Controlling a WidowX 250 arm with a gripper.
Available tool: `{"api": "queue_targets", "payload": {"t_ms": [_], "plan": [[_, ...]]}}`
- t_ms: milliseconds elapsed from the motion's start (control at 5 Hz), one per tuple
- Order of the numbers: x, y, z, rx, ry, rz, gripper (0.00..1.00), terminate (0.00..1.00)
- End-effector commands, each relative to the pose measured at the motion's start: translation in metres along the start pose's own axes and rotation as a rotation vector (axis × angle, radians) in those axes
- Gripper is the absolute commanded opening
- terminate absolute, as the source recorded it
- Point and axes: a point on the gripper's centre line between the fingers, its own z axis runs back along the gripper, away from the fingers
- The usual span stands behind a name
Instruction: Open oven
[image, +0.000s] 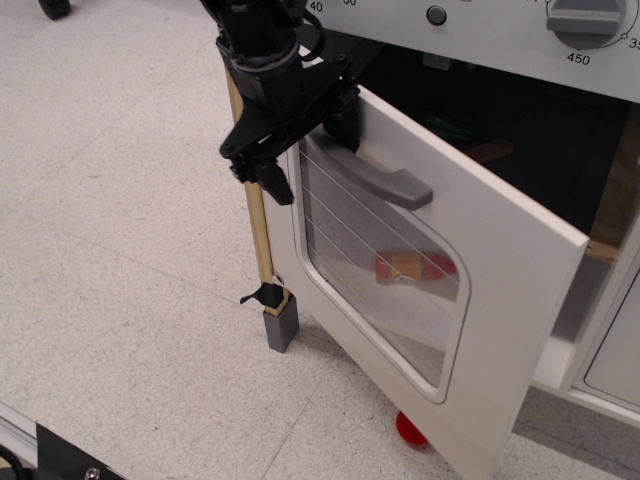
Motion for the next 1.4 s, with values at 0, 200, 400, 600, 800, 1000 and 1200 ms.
{"api": "queue_targets", "payload": {"t_ms": [0, 200, 400, 600, 800, 1000, 1200], "plan": [[-0.002, -0.014, 0.044, -0.006, 0.056, -0.133, 1.00, 0.00], [-0.013, -0.028, 0.061, -0.055, 0.098, -0.113, 1.00, 0.00], [-0.028, -0.041, 0.078, -0.105, 0.143, -0.093, 1.00, 0.00], [-0.053, -0.055, 0.078, -0.129, 0.140, -0.065, 1.00, 0.00], [-0.078, -0.063, 0.063, -0.043, 0.118, -0.030, 1.00, 0.00], [-0.099, -0.056, 0.050, 0.013, 0.086, -0.041, 1.00, 0.00], [-0.103, -0.048, 0.039, 0.027, 0.031, -0.030, 1.00, 0.00]]}}
